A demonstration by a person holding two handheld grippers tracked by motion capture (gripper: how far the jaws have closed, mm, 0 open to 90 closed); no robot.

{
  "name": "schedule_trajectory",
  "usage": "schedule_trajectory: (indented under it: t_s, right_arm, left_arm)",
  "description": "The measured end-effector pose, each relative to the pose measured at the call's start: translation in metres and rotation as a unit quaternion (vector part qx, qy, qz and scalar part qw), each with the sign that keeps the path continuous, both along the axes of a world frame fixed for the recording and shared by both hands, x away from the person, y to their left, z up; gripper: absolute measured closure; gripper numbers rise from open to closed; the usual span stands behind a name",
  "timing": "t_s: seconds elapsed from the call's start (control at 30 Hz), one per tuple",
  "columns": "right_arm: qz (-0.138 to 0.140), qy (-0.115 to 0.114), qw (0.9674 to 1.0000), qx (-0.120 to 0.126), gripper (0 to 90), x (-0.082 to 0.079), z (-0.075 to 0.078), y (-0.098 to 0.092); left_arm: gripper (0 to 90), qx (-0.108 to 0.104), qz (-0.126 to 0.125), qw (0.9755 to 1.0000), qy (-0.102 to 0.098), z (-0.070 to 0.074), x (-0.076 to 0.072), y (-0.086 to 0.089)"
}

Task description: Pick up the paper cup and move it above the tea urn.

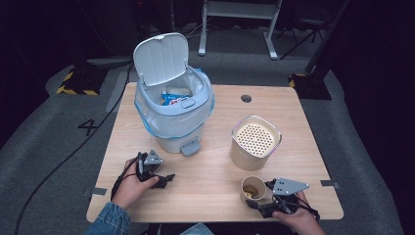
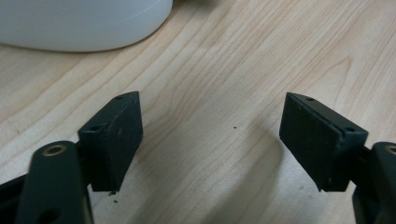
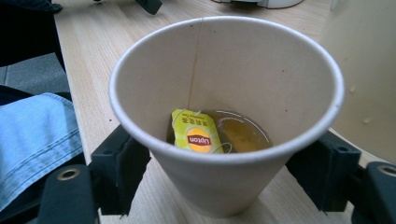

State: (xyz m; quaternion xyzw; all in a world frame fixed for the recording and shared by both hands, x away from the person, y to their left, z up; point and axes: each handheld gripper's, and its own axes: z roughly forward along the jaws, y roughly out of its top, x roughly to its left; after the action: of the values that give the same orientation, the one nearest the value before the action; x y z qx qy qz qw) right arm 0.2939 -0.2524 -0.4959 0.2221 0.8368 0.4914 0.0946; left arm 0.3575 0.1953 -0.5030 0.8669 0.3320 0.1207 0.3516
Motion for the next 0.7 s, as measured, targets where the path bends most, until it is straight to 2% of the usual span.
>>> schedule_trajectory:
  t_s: [0.13, 0.33, 0.63, 0.7]
  right_arm:
    - [0.002, 0.005, 1.0000, 0.006, 27.7, 0.001, -0.001, -0.001]
    - [0.008, 0.008, 0.9999, 0.003, 29.7, 0.003, 0.001, -0.003]
    - [0.006, -0.003, 1.0000, 0.003, 30.3, 0.004, 0.017, -0.009]
    - [0.005, -0.001, 1.0000, 0.002, 30.4, 0.006, 0.027, -0.013]
  left_arm:
    - [18.0, -0.001, -0.002, 1.0000, -0.002, -0.001, 0.000, -0.001]
    - [17.8, -0.001, -0.002, 1.0000, -0.003, -0.001, 0.000, -0.001]
    - [17.4, -0.002, -0.001, 1.0000, -0.001, -0.001, 0.000, -0.001]
    - [17.4, 0.000, 0.000, 1.0000, -0.003, -0.001, 0.000, -0.001]
